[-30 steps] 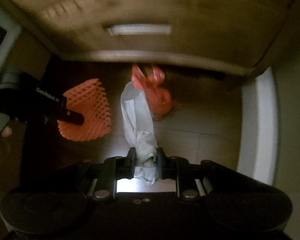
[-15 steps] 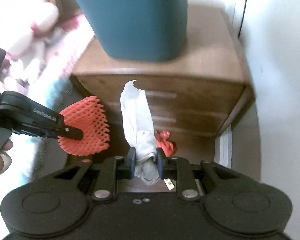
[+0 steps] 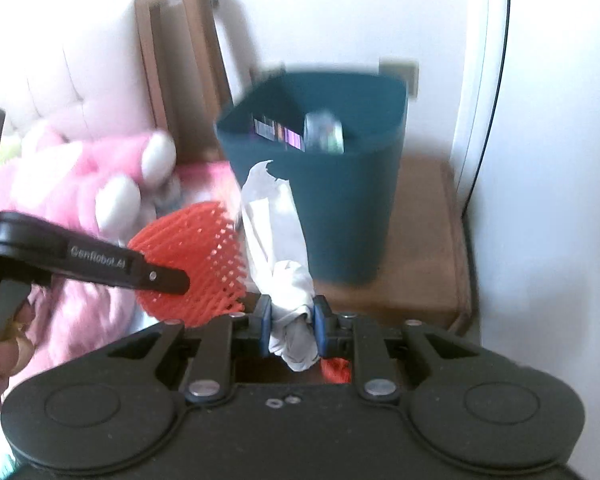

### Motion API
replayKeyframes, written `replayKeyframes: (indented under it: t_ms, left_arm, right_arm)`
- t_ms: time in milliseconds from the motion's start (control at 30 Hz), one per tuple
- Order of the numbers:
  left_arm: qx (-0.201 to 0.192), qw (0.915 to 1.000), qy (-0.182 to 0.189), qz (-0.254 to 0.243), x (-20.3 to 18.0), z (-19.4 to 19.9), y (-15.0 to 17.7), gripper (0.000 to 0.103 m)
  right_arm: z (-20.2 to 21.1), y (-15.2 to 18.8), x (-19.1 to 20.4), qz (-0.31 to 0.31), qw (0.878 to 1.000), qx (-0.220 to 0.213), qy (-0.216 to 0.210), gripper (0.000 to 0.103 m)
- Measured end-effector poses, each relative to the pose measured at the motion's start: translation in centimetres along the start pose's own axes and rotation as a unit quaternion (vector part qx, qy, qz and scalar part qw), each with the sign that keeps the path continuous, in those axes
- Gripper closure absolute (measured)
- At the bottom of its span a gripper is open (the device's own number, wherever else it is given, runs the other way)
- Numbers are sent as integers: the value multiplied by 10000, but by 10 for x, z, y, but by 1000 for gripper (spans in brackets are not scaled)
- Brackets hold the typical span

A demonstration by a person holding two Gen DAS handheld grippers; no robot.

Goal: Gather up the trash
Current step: 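Lift the orange mesh and white tissue up over the teal bin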

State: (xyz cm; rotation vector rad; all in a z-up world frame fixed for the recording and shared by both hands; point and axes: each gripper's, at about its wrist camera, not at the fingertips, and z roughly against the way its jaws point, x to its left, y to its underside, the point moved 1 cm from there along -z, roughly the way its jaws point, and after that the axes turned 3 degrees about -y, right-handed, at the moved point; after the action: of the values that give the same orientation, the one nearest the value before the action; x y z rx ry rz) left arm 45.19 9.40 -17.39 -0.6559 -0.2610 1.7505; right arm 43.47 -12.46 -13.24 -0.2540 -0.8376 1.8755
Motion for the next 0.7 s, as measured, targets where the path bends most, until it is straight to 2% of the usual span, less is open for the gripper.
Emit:
replayKeyframes:
  t_ms: [200,400,500,700]
  left_arm:
    - [-484,9980,28,-407,-13,48,-32,85]
    - [-655,9958,-55,-640,-30,60,-67,85]
    - [-705,9951,-236,-649,-38,53,-88,85]
    - [-503,9969,-498,-343,-46,-3,-143,85]
  right_arm:
    - [39,-41,16,129,9978,-618,196,83]
    - [41,-67,19,294,9962,-778,262,83]
    - [34,-80,13,392,9960,-734,314,83]
    - [-8,-119,-19,566,9961,-527,416,83]
